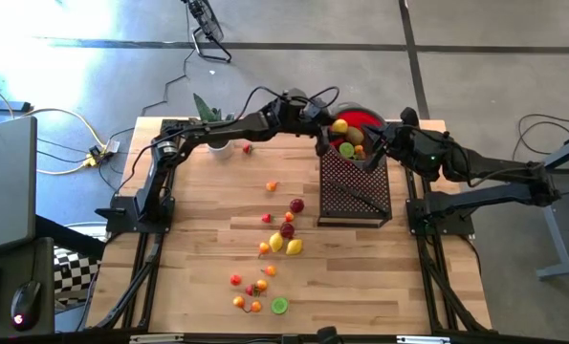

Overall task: Pick & Place Fruit
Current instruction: Put the lemon into the strainer bowl on the shelf

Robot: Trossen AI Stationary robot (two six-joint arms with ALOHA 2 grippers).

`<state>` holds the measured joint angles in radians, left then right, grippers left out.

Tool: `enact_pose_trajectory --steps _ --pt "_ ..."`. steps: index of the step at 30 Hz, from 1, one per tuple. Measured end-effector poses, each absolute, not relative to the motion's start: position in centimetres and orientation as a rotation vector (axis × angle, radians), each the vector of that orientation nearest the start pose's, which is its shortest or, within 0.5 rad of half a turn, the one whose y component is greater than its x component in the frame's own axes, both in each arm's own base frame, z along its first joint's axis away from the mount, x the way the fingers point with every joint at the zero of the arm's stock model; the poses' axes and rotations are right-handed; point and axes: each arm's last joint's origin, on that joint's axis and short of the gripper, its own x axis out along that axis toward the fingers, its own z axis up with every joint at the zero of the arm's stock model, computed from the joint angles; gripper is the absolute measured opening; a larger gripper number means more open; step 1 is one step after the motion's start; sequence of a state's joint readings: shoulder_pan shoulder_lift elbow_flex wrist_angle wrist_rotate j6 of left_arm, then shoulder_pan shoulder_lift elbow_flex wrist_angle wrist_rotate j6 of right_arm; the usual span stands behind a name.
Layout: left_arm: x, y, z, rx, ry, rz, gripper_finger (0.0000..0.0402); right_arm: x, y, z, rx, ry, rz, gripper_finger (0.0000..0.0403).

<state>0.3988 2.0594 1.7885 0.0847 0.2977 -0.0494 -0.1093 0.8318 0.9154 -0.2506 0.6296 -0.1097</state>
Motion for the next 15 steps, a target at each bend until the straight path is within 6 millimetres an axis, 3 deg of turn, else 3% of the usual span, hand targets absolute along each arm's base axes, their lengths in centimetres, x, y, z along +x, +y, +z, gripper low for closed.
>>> enact_pose_trajectory --steps 9,15 --pt "45.45 18.16 30.81 -0.122 0.200 0.109 0.0205 16.83 -3.56 36.36 -0.149 0.207 -0.727 0.0004" --pt "45.44 18.18 30.82 -0.129 0.199 0.109 0.0235 16.83 -3.56 36.36 -0.150 0.207 -0.727 0.0004"
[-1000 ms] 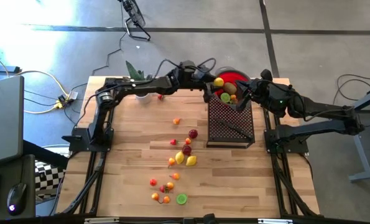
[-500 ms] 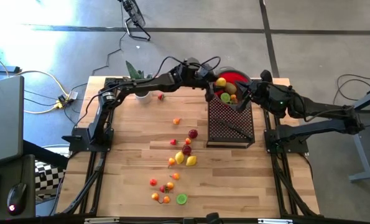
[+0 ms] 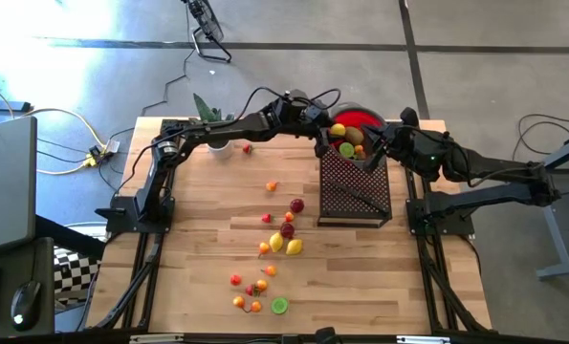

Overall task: Pick & Place Fruit
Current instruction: Put the lemon into the strainer bowl on the shelf

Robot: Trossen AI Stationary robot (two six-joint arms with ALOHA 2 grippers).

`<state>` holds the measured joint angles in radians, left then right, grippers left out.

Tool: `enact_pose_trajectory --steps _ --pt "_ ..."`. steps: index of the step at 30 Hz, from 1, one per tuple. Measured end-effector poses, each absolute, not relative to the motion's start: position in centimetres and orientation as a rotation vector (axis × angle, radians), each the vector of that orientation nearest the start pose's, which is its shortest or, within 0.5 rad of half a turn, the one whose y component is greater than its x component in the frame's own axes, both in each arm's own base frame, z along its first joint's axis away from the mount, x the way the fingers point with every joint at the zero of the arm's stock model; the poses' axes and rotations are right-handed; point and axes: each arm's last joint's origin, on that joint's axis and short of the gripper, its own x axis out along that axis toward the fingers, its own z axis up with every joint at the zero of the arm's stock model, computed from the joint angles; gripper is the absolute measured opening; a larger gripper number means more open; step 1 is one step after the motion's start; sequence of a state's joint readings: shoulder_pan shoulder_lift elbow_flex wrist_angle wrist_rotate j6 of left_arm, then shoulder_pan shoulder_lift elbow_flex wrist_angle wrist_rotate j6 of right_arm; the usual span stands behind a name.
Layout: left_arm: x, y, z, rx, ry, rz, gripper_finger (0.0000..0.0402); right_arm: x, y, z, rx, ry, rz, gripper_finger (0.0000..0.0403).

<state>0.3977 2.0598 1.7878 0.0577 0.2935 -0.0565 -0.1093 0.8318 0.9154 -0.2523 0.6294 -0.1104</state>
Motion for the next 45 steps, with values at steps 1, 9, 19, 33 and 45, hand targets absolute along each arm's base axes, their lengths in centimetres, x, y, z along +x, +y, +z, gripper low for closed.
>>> enact_pose_trajectory --steps 1,9,19,33,45 --pt "45.4 18.2 30.8 -0.129 0.197 0.109 0.0239 16.8 -3.6 36.4 -0.150 0.208 -0.727 0.0004" --pt "45.4 18.2 30.8 -0.130 0.198 0.103 0.0247 16.8 -3.6 36.3 -0.151 0.214 -0.727 0.0004" --pt "45.4 18.1 31.6 -0.113 0.145 0.082 0.0248 16.8 -3.6 36.3 -0.151 0.213 -0.726 0.0004" --pt "44.8 18.3 32.4 -0.141 0.131 0.075 0.0121 16.8 -3.6 36.3 -0.151 0.214 -0.722 0.0004" --pt "44.8 18.3 32.5 -0.136 0.131 0.074 0.0043 16.8 -3.6 36.3 -0.151 0.214 -0.722 0.0004"
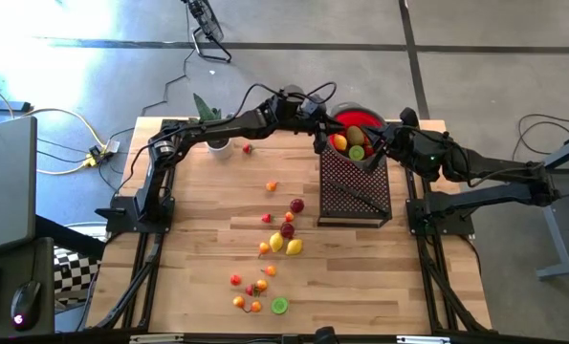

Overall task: Pick & Place Fruit
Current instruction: Put the lemon into the strainer bowl on the shelf

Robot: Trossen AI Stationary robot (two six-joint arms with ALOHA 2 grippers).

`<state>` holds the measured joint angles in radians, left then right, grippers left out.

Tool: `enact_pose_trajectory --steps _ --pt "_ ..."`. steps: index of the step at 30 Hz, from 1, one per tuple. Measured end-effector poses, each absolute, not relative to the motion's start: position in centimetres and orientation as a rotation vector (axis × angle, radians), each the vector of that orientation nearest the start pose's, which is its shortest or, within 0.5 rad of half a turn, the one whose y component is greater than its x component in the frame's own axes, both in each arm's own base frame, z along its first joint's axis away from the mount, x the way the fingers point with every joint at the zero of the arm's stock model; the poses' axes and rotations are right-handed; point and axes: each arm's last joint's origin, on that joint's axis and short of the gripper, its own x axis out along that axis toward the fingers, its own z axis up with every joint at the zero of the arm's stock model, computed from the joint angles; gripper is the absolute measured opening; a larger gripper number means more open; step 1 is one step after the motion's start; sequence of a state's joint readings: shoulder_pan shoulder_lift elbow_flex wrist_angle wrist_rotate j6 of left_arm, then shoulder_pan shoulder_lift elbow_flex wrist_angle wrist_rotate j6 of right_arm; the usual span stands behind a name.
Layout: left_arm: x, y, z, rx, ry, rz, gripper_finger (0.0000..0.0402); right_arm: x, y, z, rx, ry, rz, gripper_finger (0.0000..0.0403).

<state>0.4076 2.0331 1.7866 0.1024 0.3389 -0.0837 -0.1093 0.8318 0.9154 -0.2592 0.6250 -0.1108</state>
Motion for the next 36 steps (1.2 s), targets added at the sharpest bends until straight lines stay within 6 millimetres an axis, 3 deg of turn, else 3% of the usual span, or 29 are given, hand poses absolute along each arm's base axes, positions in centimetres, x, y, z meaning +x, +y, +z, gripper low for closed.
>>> enact_pose_trajectory --steps 18,25,36 --pt "45.1 17.9 32.8 -0.144 0.099 0.072 0.0037 16.8 -3.6 36.3 -0.151 0.214 -0.722 0.0004" --pt "45.1 17.6 32.7 -0.360 0.099 0.077 0.0037 16.8 -3.6 36.3 -0.151 0.214 -0.723 0.0004" --pt "43.8 19.5 33.0 -0.380 0.133 0.177 0.0037 16.8 -3.6 36.3 -0.151 0.214 -0.723 0.0004"
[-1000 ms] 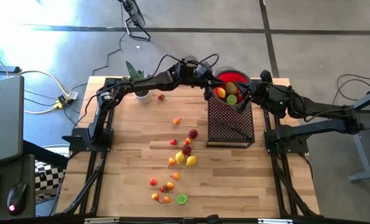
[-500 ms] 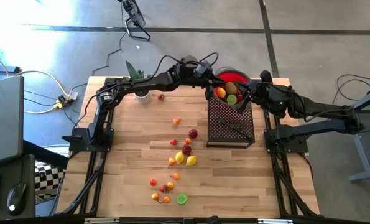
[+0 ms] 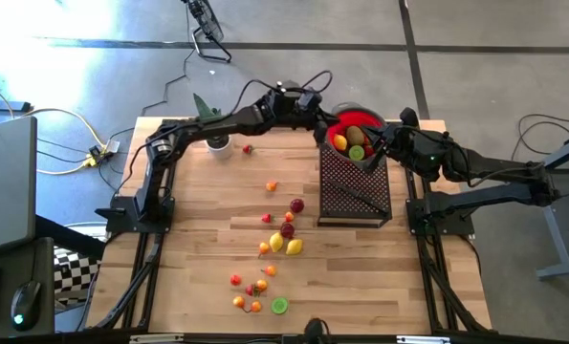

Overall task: Pick & Place Fruit
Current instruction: Put the lemon into the strainer bowl on the shelf

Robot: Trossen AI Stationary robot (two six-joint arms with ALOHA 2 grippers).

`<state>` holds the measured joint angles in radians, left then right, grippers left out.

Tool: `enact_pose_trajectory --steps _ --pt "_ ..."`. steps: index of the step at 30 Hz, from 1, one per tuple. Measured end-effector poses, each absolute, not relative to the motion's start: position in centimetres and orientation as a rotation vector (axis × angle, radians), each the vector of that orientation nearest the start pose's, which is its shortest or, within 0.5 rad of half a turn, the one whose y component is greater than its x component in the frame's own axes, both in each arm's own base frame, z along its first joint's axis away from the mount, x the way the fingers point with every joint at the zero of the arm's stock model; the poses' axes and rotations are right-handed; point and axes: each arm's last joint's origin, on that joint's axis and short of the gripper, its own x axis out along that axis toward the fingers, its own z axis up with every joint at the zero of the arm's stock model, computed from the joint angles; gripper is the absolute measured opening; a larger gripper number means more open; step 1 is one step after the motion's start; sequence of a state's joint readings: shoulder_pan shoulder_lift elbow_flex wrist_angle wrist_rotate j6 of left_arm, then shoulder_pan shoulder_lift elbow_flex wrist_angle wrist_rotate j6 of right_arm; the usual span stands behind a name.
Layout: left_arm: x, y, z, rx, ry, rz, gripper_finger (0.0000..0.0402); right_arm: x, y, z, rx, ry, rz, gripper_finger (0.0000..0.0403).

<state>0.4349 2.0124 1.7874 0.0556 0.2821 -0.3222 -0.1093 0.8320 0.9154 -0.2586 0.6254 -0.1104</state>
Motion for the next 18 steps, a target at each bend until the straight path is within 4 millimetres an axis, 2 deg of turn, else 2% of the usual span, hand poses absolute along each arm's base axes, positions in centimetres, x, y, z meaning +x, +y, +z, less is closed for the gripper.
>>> enact_pose_trajectory --steps 5,9,12,18 --pt "42.2 19.8 33.7 -0.371 0.213 0.282 0.0037 16.8 -3.6 36.3 -0.151 0.214 -0.723 0.0004" --pt "41.1 19.5 33.3 -0.347 0.241 0.355 0.0037 16.8 -3.6 36.3 -0.152 0.218 -0.722 0.0004" --pt "40.1 18.6 33.1 -0.336 0.185 0.319 0.0037 16.8 -3.6 36.2 -0.153 0.221 -0.722 0.0004" --pt "35.8 16.3 32.2 -0.293 0.047 0.224 0.0037 16.8 -3.6 36.2 -0.153 0.222 -0.723 0.0004"
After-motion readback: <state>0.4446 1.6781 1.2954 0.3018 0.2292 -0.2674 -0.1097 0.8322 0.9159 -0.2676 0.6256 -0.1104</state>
